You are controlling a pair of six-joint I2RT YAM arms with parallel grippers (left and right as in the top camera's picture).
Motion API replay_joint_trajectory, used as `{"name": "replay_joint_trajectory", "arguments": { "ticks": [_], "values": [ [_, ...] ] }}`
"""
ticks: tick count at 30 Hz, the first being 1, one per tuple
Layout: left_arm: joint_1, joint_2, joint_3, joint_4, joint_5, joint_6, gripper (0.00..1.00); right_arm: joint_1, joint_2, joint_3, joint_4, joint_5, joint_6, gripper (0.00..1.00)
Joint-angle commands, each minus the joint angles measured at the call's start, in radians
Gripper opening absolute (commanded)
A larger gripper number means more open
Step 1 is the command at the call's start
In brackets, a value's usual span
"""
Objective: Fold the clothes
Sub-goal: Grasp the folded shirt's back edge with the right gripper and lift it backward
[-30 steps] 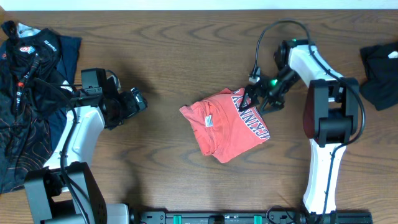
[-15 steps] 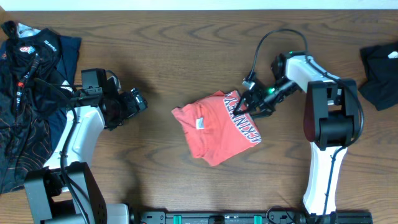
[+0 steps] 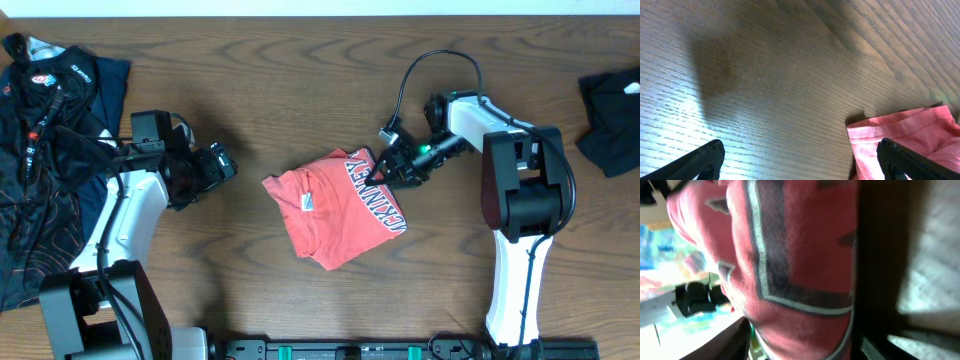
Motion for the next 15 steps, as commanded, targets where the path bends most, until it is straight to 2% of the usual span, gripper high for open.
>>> {"name": "replay_joint_trajectory", "arguments": {
  "ticks": [1, 3, 6, 9, 11, 15],
  "values": [
    [0.003, -0.003, 0.0, -0.005, -0.002, -0.002, 0.99, 0.034, 0.039, -0.021, 0.049, 0.092, 0.075, 0.59],
    [0.003, -0.003, 0.0, -0.005, -0.002, -0.002, 0.99, 0.044, 0.039, -0.021, 0.066, 0.096, 0.081, 0.59],
    [0.003, -0.003, 0.0, -0.005, -0.002, -0.002, 0.99, 0.06, 0.039, -0.024, 0.097, 0.113, 0.116, 0.54],
    [0.003, -0.003, 0.0, -0.005, -0.002, -0.002, 0.99, 0.08, 0.039, -0.026, 0.119, 0.114, 0.12, 0.58],
    [0.003, -0.003, 0.0, -0.006, -0.002, -0.002, 0.99, 0.093, 0.039, -0.026, 0.127, 0.126, 0.133, 0.57],
    [0.003, -0.003, 0.0, -0.008, -0.002, -0.002, 0.99, 0.113, 0.039, -0.026, 0.139, 0.15, 0.147, 0.46]
  ]
}}
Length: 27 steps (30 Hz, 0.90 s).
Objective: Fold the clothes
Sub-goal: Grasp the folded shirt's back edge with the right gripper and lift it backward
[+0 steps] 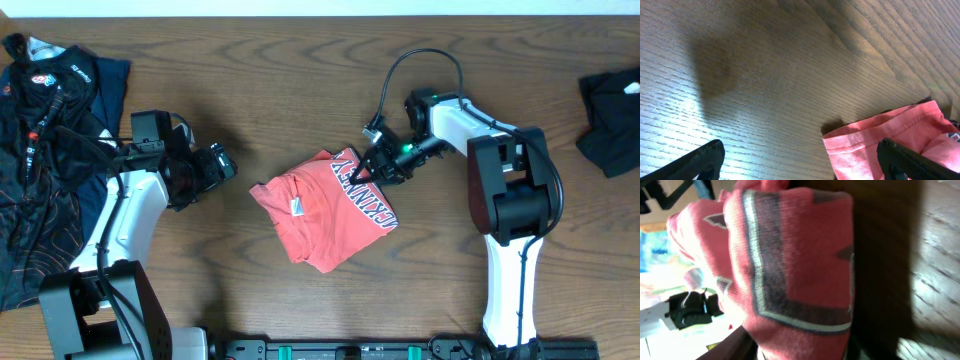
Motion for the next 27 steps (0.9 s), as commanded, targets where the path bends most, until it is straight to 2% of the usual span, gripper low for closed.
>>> {"name": "replay_joint_trajectory", "arguments": {
  "ticks": [1, 4, 5, 6, 13, 18, 27],
  "values": [
    [0.003, -0.003, 0.0, -0.006, -0.002, -0.002, 0.99, 0.032, 0.039, -0.025, 0.015, 0.161, 0.025, 0.41],
    [0.003, -0.003, 0.0, -0.006, -0.002, -0.002, 0.98, 0.039, 0.039, -0.029, 0.026, 0.16, 0.026, 0.28],
    [0.003, -0.003, 0.0, -0.008, -0.002, -0.002, 0.99, 0.041, 0.039, -0.03, 0.028, 0.16, 0.026, 0.19],
    [0.003, -0.003, 0.0, -0.01, -0.002, -0.002, 0.99, 0.042, 0.039, -0.031, 0.03, 0.161, 0.026, 0.01],
    [0.003, -0.003, 0.0, -0.014, -0.002, -0.002, 0.99, 0.042, 0.039, -0.031, 0.038, 0.17, 0.049, 0.01],
    [0.003, -0.003, 0.0, -0.012, -0.002, -0.002, 0.99, 0.042, 0.021, 0.004, -0.007, 0.351, 0.129, 0.01],
    [0.003, -0.003, 0.0, -0.008, -0.002, -0.002, 0.99, 0.04, -0.174, 0.219, -0.168, 0.532, 0.153, 0.02]
  ]
}}
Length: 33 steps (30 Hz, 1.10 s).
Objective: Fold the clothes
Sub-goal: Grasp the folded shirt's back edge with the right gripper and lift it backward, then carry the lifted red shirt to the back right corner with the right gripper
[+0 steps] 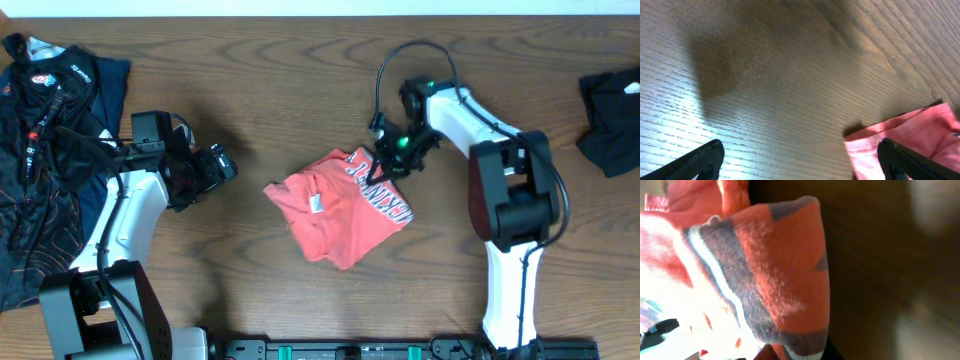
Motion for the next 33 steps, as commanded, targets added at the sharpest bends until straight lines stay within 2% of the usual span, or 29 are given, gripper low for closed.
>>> {"name": "replay_joint_trajectory", "arguments": {
  "ticks": [1, 9, 14, 23, 30, 33],
  "values": [
    [0.003, -0.003, 0.0, -0.001, -0.002, -0.002, 0.99, 0.019, -0.127, 0.14, -0.04, 0.187, 0.051, 0.02],
    [0.003, -0.003, 0.0, -0.002, -0.002, -0.002, 0.99, 0.007, -0.192, 0.543, -0.285, 0.331, 0.064, 0.01],
    [0.002, -0.003, 0.0, 0.001, 0.045, -0.002, 0.99, -0.027, -0.192, 0.716, -0.353, 0.41, 0.067, 0.01],
    [-0.059, -0.002, 0.0, 0.009, 0.07, -0.002, 0.99, -0.223, -0.192, 0.763, -0.347, 0.433, 0.1, 0.01],
    [-0.178, 0.002, 0.0, 0.066, 0.07, -0.003, 0.99, -0.372, -0.192, 0.763, -0.359, 0.602, 0.18, 0.01],
    [-0.225, 0.006, 0.0, 0.086, 0.066, -0.043, 0.99, -0.422, -0.192, 0.763, -0.357, 0.63, 0.188, 0.01]
  ]
}}
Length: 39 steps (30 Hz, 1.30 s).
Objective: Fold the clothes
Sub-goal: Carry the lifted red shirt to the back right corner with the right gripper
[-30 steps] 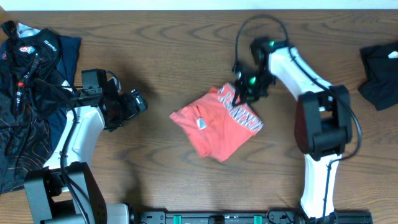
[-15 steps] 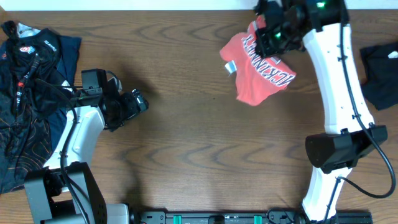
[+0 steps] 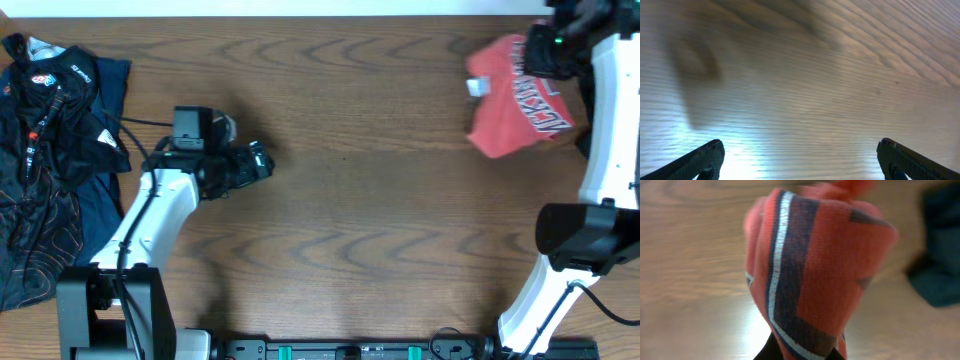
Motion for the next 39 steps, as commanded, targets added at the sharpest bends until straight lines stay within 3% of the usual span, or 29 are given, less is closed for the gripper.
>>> {"name": "replay_joint_trajectory", "arguments": {
  "ticks": [1, 8, 19, 39],
  "values": [
    [-0.045, 0.011, 0.0, 0.016, 0.006, -0.048, 0.99, -0.048, -0.011, 0.027, 0.006, 0.078, 0.04, 0.01],
    [-0.145, 0.087, 0.0, 0.052, 0.006, -0.095, 0.99, -0.098, -0.008, 0.027, 0.029, 0.176, 0.034, 0.01],
    [-0.301, 0.172, 0.0, 0.143, 0.011, -0.164, 0.99, -0.15, 0.062, 0.027, 0.141, -0.063, -0.032, 0.01],
    [-0.409, 0.172, 0.0, 0.16, 0.026, -0.211, 0.99, -0.19, 0.083, 0.031, 0.678, -0.204, -0.024, 0.01]
  ]
}}
